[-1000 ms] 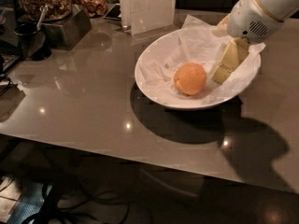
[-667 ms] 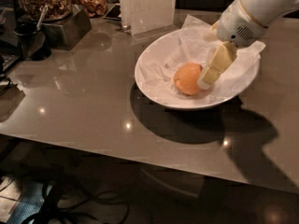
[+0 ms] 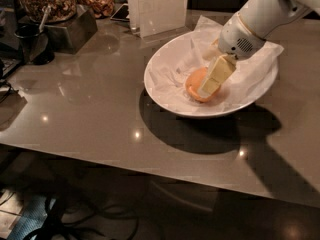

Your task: Pick orange from white bowl

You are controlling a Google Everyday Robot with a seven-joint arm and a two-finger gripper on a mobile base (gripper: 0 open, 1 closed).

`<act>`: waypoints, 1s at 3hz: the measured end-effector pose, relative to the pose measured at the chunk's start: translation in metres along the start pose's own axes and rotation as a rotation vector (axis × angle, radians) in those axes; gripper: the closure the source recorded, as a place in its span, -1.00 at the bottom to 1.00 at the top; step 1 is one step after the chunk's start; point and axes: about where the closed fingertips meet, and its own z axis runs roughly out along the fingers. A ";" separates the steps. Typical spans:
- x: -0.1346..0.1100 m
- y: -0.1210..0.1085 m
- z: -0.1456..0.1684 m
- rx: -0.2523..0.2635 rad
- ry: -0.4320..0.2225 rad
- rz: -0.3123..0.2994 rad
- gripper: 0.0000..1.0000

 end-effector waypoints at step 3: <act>0.026 -0.011 0.035 -0.061 0.023 0.066 -0.80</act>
Offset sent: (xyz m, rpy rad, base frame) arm 0.0108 -0.0128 -0.0438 -0.0112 0.0950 -0.0316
